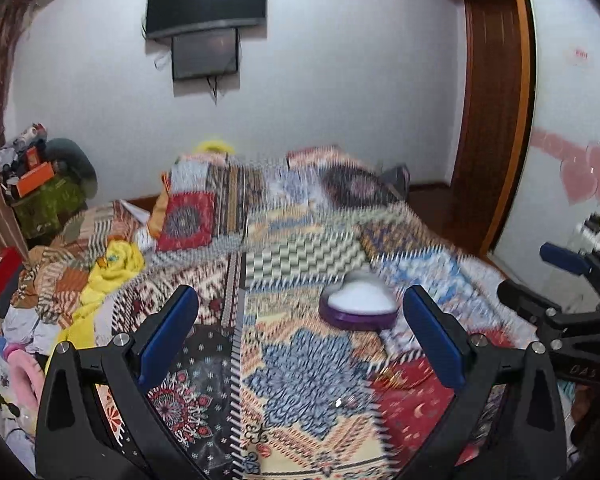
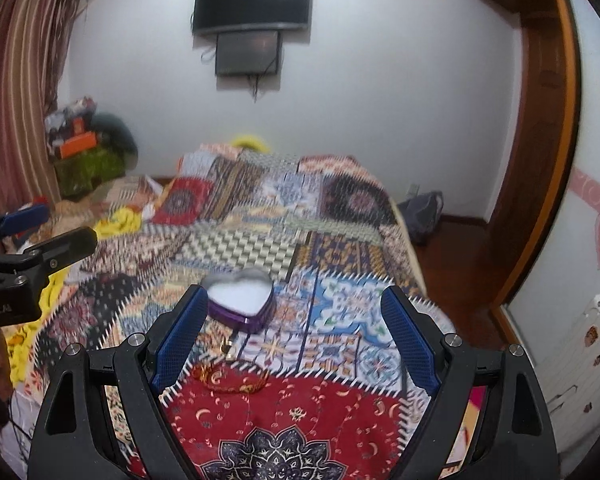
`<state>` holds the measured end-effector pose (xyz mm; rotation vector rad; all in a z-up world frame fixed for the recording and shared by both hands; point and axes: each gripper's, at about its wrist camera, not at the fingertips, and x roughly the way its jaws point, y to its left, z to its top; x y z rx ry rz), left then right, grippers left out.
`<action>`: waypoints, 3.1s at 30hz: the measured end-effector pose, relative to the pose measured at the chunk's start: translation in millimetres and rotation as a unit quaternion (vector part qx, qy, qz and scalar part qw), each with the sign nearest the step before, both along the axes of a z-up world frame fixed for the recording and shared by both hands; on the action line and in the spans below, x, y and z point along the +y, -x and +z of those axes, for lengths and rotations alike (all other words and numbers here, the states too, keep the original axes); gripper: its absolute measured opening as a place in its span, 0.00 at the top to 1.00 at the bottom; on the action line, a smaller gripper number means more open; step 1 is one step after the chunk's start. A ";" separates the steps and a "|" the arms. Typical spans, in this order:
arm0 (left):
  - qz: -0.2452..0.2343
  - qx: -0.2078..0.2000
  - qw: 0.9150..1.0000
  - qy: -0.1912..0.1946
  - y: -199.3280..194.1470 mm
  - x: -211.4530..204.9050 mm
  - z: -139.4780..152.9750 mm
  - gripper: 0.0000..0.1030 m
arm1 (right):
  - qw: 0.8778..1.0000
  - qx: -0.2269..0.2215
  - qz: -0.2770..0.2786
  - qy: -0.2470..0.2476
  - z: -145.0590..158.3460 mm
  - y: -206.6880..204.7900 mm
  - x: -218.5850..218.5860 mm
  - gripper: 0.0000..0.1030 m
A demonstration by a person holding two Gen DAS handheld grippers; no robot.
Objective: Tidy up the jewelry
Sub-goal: 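Grasp a silver ring with the left gripper while the right gripper grasps a gold ring, then lower both rings into the purple heart tin and open both grippers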
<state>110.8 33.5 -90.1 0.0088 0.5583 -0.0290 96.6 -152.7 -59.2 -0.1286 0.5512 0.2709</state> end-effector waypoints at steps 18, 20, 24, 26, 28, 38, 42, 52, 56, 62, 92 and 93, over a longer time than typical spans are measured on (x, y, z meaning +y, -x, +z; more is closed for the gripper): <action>-0.087 0.186 0.978 0.029 -29.2 4.9 -91.0 0.41 | 0.987 0.128 0.087 0.032 -67.1 -26.6 34.2 0.42; -0.096 0.193 0.976 0.027 -27.2 0.6 -94.7 0.45 | 0.982 0.154 0.105 0.025 -75.1 -29.3 38.1 0.51; -0.114 0.202 0.972 0.030 -24.9 -5.3 -101.5 0.50 | 0.975 0.179 0.126 0.028 -85.5 -33.9 45.5 0.62; -0.120 0.206 0.971 0.035 -26.1 -6.5 -104.8 0.51 | 0.973 0.184 0.136 0.028 -87.0 -35.7 49.2 0.65; -0.125 0.212 0.968 0.042 -27.8 -7.3 -108.0 0.54 | 0.972 0.187 0.142 0.028 -88.1 -38.6 52.5 0.68; -0.136 0.229 0.962 0.062 -33.2 -7.1 -122.4 0.66 | 0.959 0.227 0.170 0.022 -102.7 -54.5 66.8 0.81; -0.138 0.231 0.961 0.067 -35.9 -7.8 -125.0 0.70 | 0.956 0.235 0.175 0.025 -107.2 -56.3 68.3 0.84; -0.135 0.218 0.965 0.058 -37.6 -11.6 -125.3 0.87 | 0.956 0.232 0.177 0.023 -108.5 -57.6 67.9 0.91; -0.131 0.210 0.967 0.056 -36.1 -10.1 -119.7 0.87 | 0.958 0.229 0.171 0.018 -104.6 -57.4 64.1 0.91; -0.118 0.195 0.972 0.055 -35.3 -4.8 -106.0 0.87 | 0.964 0.216 0.157 0.003 -90.7 -56.1 52.9 0.91; -0.095 0.094 0.988 0.083 -85.7 -4.8 -44.5 0.87 | 0.983 0.143 0.101 -0.052 -44.2 -102.5 18.6 0.91; -0.096 0.094 0.987 0.085 -88.5 -5.2 -45.0 0.87 | 0.983 0.144 0.101 -0.053 -44.3 -105.2 18.1 0.91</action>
